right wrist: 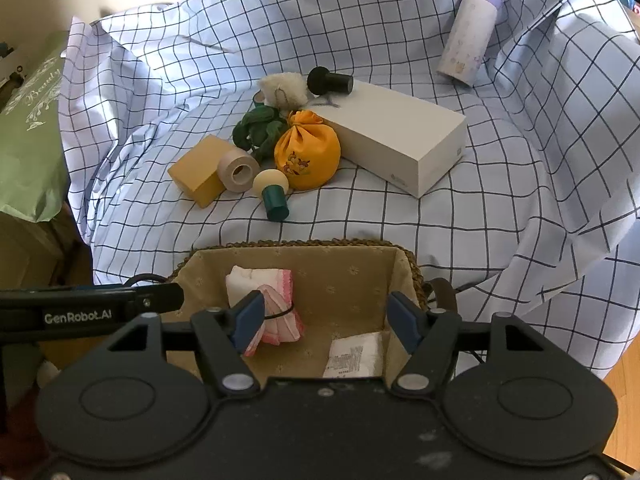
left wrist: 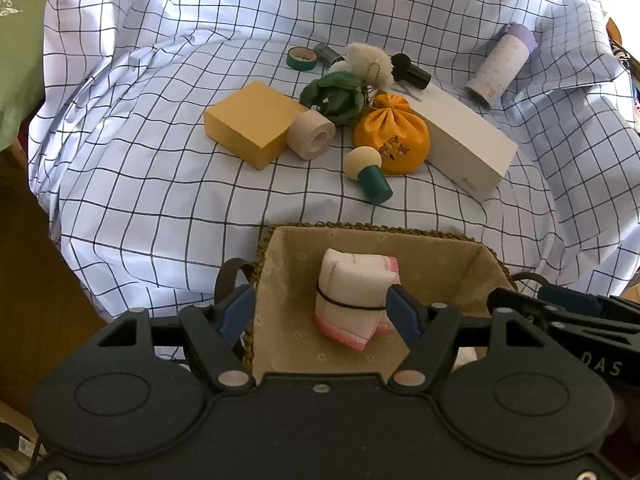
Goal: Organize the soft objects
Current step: 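Move the left tool toward the white plush toy on the cloth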
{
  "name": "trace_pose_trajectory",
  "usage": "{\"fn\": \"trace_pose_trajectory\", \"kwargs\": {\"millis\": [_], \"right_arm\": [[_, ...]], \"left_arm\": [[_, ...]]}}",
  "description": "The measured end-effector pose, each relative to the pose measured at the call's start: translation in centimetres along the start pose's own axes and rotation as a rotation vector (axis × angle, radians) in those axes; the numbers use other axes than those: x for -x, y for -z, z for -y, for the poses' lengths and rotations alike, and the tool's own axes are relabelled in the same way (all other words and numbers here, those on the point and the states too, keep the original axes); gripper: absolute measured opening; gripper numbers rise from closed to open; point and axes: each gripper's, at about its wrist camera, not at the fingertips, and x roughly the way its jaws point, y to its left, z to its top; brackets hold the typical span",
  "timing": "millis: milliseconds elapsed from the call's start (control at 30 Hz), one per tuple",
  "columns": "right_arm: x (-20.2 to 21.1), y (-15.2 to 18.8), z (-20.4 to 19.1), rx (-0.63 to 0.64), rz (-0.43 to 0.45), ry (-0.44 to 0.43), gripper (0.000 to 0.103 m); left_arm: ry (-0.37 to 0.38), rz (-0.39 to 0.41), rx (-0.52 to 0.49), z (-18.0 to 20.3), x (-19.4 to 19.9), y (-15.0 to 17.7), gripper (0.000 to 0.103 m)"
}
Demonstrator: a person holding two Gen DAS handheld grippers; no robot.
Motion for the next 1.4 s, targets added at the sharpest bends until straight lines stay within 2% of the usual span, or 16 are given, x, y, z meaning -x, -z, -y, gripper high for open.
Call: {"fn": "trace_pose_trajectory", "kwargs": {"millis": [267,467,700,933,1133,1400], "right_arm": [[-2.0,-2.6,0.7,-0.011,0.011,0.029,0.067],[-4.0,-6.9,1.2,0.029,0.126,0.105,0.067],[-8.4,-12.3,1.5,0.116,0.247,0.212,0.067],[-13.3,-15.7,1.2,0.134,0.236,0.186,0.067],[-16.4,-17.9,0.6,0.156,0.266,0.194,0.067],[-20.5,-21.7,1.3,0.079,0.252,0.181,0.067]], "left_arm": [[-0.009,-0.002,-0.014,-0.5,-1.2,-1.5,0.068],[-0.018,0.016,-0.045,-0.3,-2.2,-3.5,0.068],[-0.031,0.035,-0.085,0.5,-3.4,-5.5,0.069],[-0.036,0.029,-0.109,0.9,-4.6,-6.9,0.069],[-0.051,0.031,-0.116,0.8,-5.7,-8.4,0.069],[-0.062,0.020,-0.122,0.6,-7.4,-9.8,0.069]]}}
